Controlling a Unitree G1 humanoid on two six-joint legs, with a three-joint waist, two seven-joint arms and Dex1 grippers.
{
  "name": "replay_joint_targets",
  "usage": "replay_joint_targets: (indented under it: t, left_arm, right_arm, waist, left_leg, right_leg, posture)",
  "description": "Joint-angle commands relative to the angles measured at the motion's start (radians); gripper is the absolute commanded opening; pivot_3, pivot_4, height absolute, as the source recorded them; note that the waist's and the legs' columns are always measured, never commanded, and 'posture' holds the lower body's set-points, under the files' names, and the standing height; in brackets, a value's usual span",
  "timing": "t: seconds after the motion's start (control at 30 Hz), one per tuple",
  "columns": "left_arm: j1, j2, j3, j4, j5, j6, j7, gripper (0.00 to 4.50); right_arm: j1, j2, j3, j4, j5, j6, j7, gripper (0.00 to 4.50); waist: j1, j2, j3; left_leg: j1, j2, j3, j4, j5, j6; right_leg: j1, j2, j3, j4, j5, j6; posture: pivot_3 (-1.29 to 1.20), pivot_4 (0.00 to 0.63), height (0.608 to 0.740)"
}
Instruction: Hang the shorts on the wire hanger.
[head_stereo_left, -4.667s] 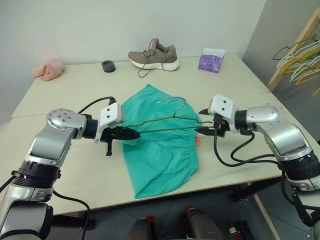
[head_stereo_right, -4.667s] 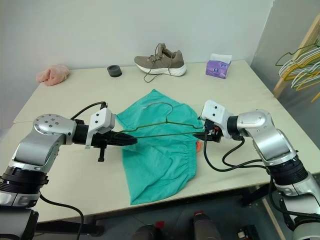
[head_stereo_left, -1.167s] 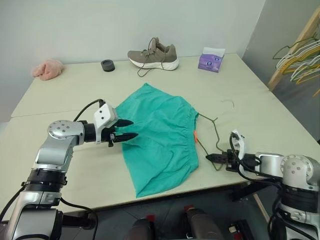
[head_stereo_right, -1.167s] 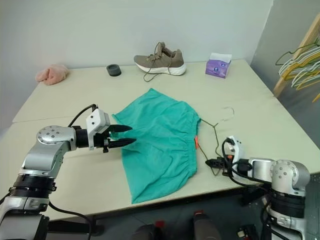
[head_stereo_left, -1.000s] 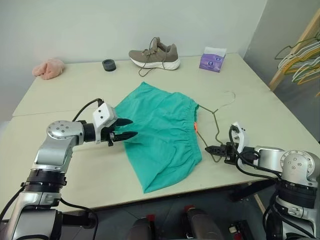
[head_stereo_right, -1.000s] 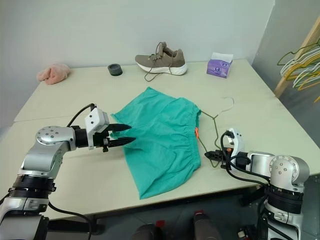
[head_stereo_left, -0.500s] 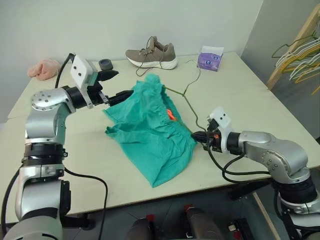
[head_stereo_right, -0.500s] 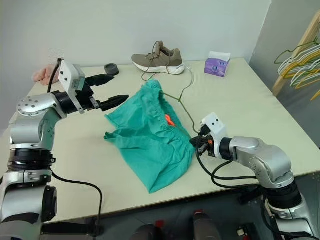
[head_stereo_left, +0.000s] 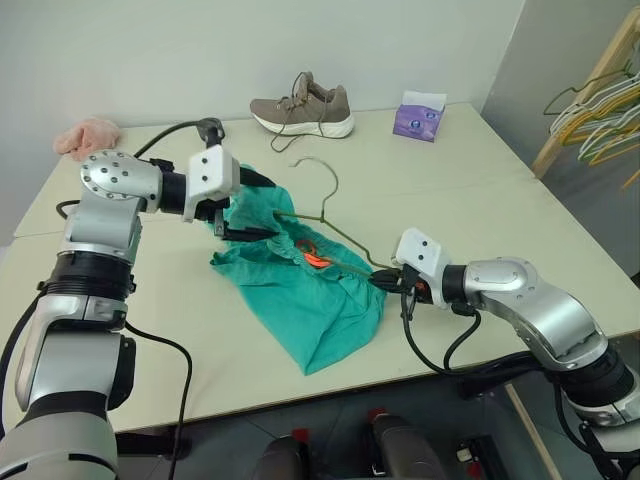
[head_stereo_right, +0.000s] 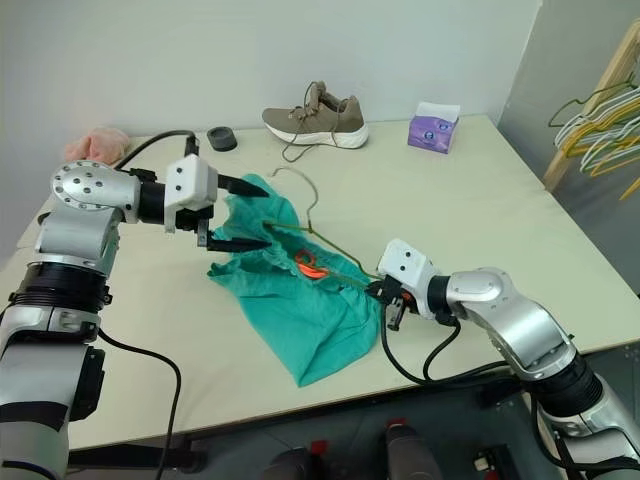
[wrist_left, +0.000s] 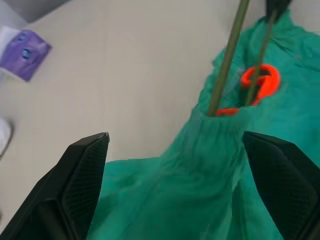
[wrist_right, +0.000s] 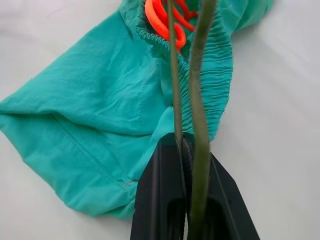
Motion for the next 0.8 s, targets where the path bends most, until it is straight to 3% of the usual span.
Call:
replay_joint_targets:
  t: [0.03,0.4,0.5,0.8]
  left_arm:
    - [-0.008,0.026,-0.009,0.008,0.02,-0.029,-0.041,4.48]
    - [-0.009,0.031,-0.021,0.089,0.081,-0.1,-0.056,4.48]
    - [-0.009,0.004,-0.01,0.09,0.071,-0.078,-0.028,3.89]
    - [0.037,-0.011,-0.016,-0.013,0.034,0.005,-0.072,1.13]
  right_arm:
    - [-0.02,-0.009,-0.006,-0.014,-0.039,-0.062,0.026,0.0]
    - [-0.011,0.002,-0.048,0.001,-0.068,-0.161,0.066,0.0]
    - [-0.011,0.008,-0.053,-0.005,-0.062,-0.172,0.077,0.0]
    - [-0.014,0.027,-0.048,-0.024,-0.061,-0.192,0.095,0.0]
  waist:
    - [-0.001,0.0,0.0]
    - [-0.002,0.0,0.0]
    - [-0.002,0.0,0.0]
    - [-0.005,0.0,0.0]
  left_leg:
    - [-0.002,0.0,0.0,0.001,0.0,0.0]
    - [-0.007,0.0,-0.001,0.002,0.0,0.0]
    - [-0.007,0.0,-0.001,0.003,0.0,0.0]
    - [-0.007,0.0,-0.001,0.005,0.0,0.0]
  right_leg:
    - [-0.002,0.0,0.0,0.001,0.0,0.0]
    - [-0.005,0.0,-0.001,0.001,0.0,-0.001]
    - [-0.005,0.0,-0.001,0.001,0.001,-0.001]
    - [-0.005,0.0,-0.001,0.002,0.003,-0.005]
  posture:
    - [-0.19,0.115,0.74]
    - [-0.2,0.111,0.74]
    - [-0.2,0.109,0.74]
    - [-0.2,0.107,0.74]
